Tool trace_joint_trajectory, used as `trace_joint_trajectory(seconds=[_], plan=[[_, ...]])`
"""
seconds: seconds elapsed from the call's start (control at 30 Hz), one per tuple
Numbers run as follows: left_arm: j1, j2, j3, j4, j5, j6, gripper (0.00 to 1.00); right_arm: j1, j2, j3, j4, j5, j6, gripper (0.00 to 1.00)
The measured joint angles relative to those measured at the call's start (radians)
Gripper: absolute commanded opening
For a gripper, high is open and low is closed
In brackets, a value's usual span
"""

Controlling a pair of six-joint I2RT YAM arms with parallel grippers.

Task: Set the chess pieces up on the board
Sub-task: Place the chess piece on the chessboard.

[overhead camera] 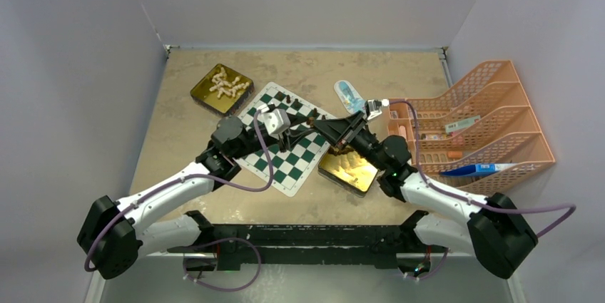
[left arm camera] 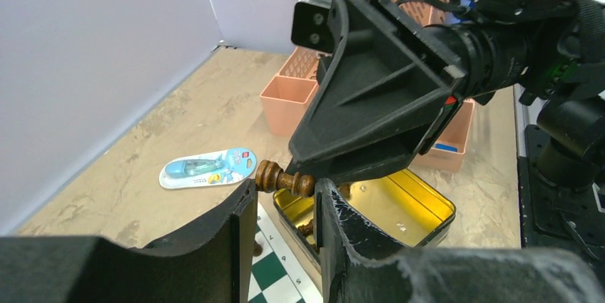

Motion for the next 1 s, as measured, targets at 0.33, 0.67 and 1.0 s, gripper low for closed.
trace_joint_trajectory(seconds=[0.33,0.67,1.0], plan=[[0.001,-0.011,-0.006,-0.075,0.013,-0.070,0.00,-0.003,-0.135,-0.010,-0.127,0.028,-0.132,0.42],[0.015,-0.037,0.061,-0.379,-0.021,-0.285,0.01,-0.008,-0.280,0.071,-0.393,0.122,-0.624,0.44],[0.287,-0.005,0.185,-0.690,0.221,-0.560,0.00,-0.008,-0.310,0.060,-0.411,-0.114,-1.202,0.43]])
